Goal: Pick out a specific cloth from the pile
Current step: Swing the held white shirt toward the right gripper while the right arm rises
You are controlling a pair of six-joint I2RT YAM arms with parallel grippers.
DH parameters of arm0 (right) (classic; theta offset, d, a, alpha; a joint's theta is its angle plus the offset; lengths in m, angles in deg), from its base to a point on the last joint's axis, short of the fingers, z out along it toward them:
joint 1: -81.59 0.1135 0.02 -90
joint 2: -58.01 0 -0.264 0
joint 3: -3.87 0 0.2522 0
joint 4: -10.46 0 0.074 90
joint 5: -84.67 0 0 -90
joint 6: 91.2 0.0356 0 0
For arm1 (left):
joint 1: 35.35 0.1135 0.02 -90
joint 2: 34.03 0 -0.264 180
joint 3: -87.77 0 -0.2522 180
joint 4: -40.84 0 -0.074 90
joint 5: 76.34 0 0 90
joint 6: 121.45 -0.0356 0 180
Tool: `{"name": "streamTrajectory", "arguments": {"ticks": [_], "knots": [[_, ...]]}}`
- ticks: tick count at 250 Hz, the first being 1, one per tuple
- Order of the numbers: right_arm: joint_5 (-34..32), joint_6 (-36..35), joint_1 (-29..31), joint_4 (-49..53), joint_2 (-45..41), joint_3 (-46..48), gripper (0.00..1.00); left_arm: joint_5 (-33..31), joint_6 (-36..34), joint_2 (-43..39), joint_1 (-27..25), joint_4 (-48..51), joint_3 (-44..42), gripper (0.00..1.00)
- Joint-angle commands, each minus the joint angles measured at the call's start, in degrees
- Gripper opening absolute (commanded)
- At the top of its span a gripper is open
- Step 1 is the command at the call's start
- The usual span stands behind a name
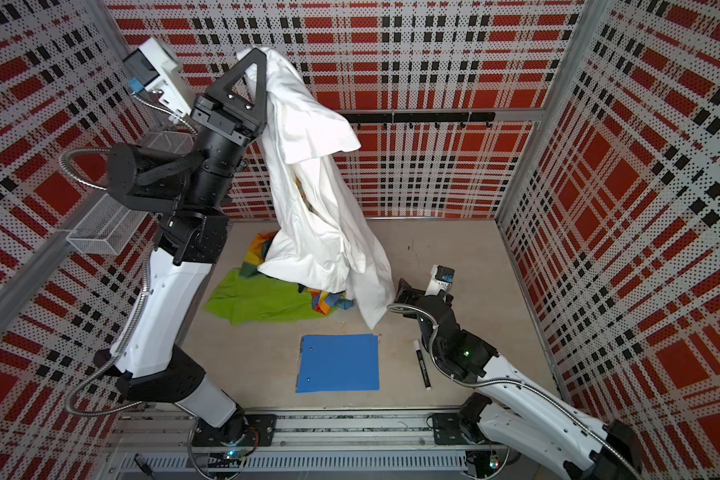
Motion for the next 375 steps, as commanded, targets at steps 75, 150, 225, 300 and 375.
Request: {"name": "streamTrajectory", "arguments": {"ticks": [75, 150, 225, 300, 375], "knots": [[-6.31, 3.30, -0.66, 4.85, -10.03, 2.81, 0.97, -2.15, 3.41, 15.44, -3.20, -2.43, 12.27, 0.00], [-6.09, 3.70, -1.50, 5.51, -10.88, 4.09, 0.97, -3.33, 4.64, 21.02, -5.97, -4.66, 15.32, 0.00], [-2.80, 4.48, -4.06, 5.03, -11.38, 4.93, 0.97, -1.35, 6.01, 24.73, -9.11, -4.82, 12.82, 0.00], [12.57, -6.88, -8.50, 1.61, -15.75, 3.97, 0.99, 4.41, 10.95, 31.28, -8.22, -4.11, 8.30, 0.00], [31.98, -13.42, -17.35, -6.22, -13.00, 0.59, 1.00, 5.73, 12.08, 33.20, -9.65, -4.35, 7.33, 0.00]]}}
